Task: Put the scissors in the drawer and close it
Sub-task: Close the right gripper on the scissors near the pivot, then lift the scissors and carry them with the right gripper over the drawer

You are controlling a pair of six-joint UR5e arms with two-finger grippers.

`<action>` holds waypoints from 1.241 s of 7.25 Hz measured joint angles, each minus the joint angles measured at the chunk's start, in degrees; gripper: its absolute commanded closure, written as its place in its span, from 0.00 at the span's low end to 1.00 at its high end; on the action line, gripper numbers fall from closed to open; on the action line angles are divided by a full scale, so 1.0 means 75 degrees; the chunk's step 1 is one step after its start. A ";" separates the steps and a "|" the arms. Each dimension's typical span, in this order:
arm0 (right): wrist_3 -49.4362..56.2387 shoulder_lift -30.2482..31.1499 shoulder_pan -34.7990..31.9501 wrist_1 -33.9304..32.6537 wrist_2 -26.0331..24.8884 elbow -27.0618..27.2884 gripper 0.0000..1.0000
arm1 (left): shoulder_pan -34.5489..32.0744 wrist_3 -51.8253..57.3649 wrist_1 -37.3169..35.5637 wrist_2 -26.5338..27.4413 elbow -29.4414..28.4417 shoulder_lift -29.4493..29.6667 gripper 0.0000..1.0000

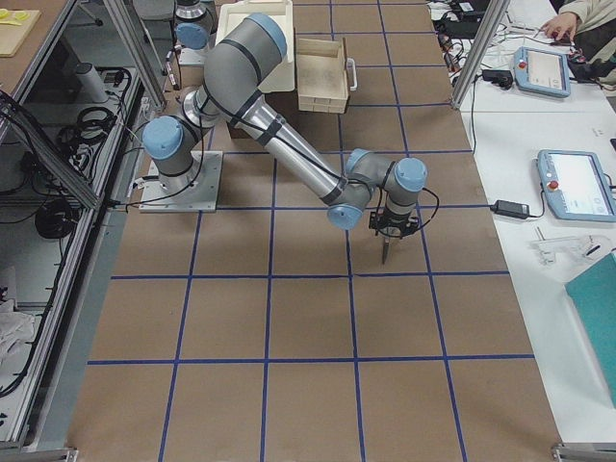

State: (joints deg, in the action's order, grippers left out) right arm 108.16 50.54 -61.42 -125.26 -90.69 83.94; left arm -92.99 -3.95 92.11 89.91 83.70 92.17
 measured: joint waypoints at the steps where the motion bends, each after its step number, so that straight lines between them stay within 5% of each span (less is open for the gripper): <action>1: 0.0003 0.0009 -0.0004 0.0030 -0.0177 -0.0004 1.00 | 0.0000 0.0000 0.0000 0.0000 -0.0001 -0.0003 0.00; 5: -0.0065 0.0510 -0.0153 0.0344 -0.0495 -0.0012 1.00 | 0.0000 0.0000 0.0000 0.0010 -0.0004 -0.0008 0.00; 9: -0.0456 0.2583 -0.0682 0.1949 0.0179 -0.0012 1.00 | 0.0002 0.0000 -0.0003 0.0014 -0.0004 -0.0016 0.00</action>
State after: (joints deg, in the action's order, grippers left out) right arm 104.74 69.92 -66.54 -110.64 -89.35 83.84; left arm -92.97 -3.96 92.08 90.02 83.67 92.05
